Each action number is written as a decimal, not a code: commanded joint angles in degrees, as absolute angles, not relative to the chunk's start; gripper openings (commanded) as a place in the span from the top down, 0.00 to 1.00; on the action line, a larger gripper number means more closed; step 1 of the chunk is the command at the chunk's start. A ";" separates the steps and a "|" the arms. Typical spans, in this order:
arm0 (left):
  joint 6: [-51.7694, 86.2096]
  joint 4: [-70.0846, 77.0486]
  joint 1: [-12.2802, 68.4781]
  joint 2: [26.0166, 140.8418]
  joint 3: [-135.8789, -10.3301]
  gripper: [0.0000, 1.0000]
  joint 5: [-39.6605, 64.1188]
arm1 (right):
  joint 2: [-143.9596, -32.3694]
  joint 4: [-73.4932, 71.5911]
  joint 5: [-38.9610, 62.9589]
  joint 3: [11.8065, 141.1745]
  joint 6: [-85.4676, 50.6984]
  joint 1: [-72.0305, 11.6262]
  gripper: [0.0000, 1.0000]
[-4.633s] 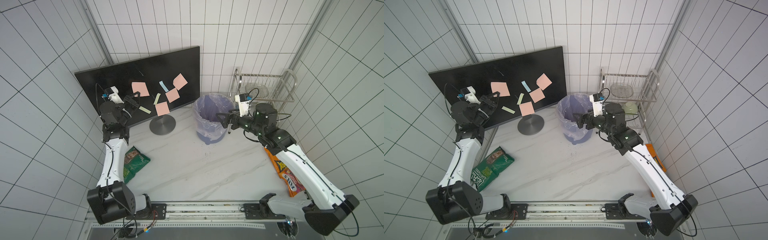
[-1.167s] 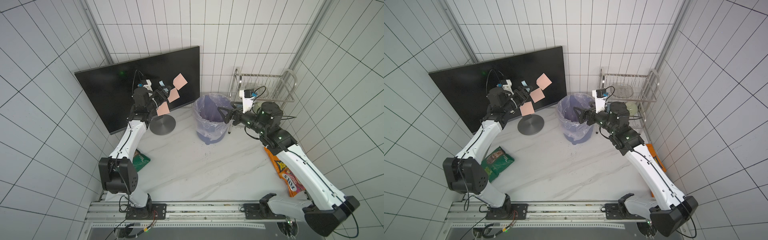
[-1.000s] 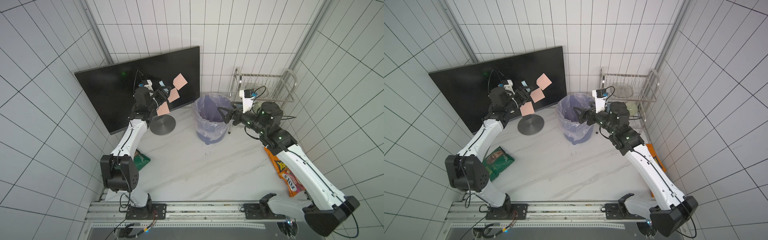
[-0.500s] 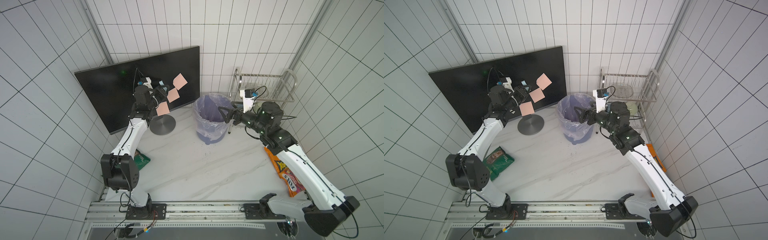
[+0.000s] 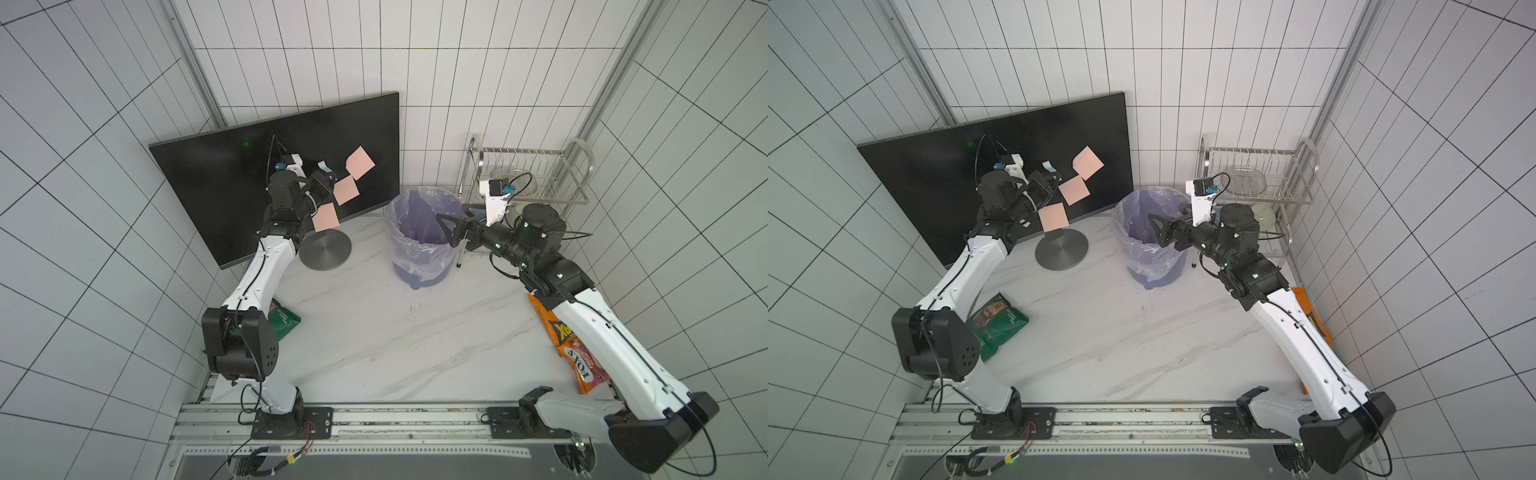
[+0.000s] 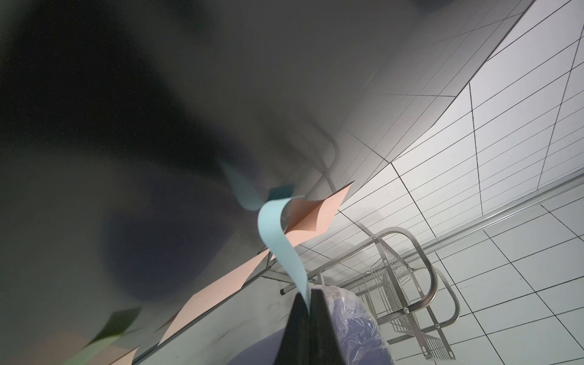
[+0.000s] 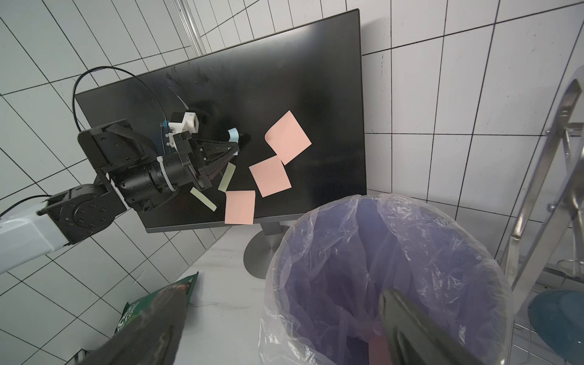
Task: Remove the sticky note from the monitor
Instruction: Tear off the sticky note from the monitor.
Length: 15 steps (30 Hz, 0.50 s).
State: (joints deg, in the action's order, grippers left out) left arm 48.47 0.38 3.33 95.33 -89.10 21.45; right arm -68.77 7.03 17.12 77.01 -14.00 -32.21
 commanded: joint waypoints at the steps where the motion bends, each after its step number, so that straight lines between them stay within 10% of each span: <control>1: 48.25 0.86 3.41 94.02 -88.77 1.00 21.05 | -67.90 5.65 17.23 76.20 -14.41 -31.82 0.01; 15: 40.71 -3.81 10.47 84.18 -84.26 1.00 17.62 | -66.98 6.20 16.72 76.21 -14.15 -31.67 0.01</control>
